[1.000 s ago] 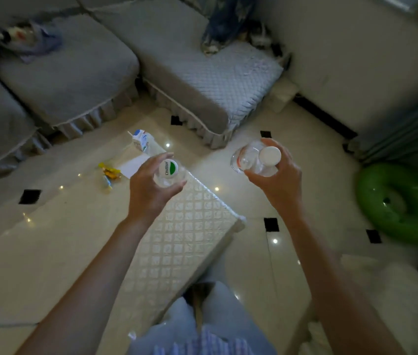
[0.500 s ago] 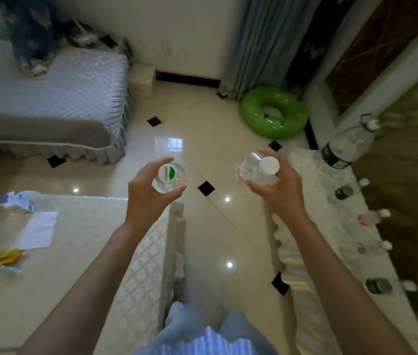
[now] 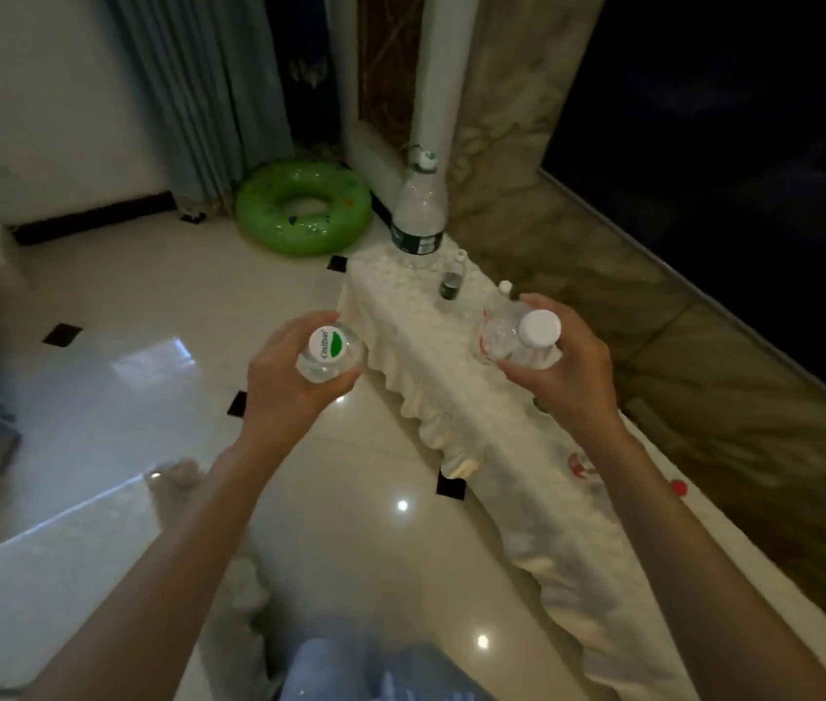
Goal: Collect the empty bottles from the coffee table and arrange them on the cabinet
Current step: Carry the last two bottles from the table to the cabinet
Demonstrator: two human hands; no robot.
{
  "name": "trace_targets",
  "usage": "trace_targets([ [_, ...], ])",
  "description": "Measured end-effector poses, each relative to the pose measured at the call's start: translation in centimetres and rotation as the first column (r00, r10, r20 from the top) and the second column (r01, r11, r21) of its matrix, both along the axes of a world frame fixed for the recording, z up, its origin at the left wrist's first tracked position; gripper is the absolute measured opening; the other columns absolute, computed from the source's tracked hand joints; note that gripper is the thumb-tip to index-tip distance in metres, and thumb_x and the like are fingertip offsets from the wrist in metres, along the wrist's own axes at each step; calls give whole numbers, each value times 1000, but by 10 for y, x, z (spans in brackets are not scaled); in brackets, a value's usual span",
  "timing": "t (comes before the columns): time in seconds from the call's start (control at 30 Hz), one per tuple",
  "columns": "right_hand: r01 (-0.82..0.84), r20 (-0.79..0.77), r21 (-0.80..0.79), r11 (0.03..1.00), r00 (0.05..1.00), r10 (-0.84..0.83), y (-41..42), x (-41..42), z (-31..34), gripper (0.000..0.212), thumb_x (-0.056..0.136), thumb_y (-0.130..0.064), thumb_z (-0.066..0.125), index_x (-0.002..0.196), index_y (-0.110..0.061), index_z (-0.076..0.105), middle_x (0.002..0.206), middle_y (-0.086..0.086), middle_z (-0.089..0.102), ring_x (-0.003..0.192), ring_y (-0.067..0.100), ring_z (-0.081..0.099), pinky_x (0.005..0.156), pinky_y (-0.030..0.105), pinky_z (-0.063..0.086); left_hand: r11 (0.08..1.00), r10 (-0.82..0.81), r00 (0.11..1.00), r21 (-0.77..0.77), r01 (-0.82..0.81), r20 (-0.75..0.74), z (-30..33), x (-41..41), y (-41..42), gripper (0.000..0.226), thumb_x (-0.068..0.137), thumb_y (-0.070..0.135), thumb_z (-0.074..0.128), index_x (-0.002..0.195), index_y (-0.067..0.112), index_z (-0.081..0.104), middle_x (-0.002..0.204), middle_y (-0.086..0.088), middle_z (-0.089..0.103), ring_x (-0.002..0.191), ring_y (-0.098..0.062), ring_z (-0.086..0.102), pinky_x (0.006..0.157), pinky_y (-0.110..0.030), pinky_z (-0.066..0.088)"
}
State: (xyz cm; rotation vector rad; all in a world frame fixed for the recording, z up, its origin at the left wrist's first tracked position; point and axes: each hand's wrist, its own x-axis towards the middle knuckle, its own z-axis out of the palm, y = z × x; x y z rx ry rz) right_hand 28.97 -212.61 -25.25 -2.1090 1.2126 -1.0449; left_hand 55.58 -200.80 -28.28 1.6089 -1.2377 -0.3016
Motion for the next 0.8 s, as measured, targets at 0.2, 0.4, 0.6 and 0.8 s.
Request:
trace_targets([
  [0.2,200,-29,0,980,979,-200,10,-135,0,71,62,-22,86,123,-36,52,121,-18,54,110,2,52,91,38,52,975,-220,975,26,221,-23,-8,-118,-50,60,62,25,86,114,36,57,109,9,62,100,-4,58,88,-22,46],
  [0.4,425,-73,-9,905,902,-425,35,-250,-16,69,61,-26,85,120,-42,51,117,-26,52,107,-14,44,86,1,34,897,-420,905,118,425,-66,-18,-228,-87,62,61,25,86,114,39,56,109,23,56,103,3,52,91,-22,43],
  [0.6,614,-56,28,789,789,-612,60,-324,-31,72,63,-22,85,120,-47,48,118,-26,52,109,-8,48,88,20,43,767,-630,777,152,623,-10,-24,-312,-128,60,65,27,83,117,32,53,112,18,53,100,24,44,80,9,28],
  [0.8,740,-71,30,672,672,-737,69,-369,-40,71,63,-19,85,120,-44,49,118,-24,54,110,-8,49,88,3,35,655,-748,664,172,735,12,-35,-377,-182,60,67,36,81,115,41,46,113,21,48,100,8,44,84,0,26],
])
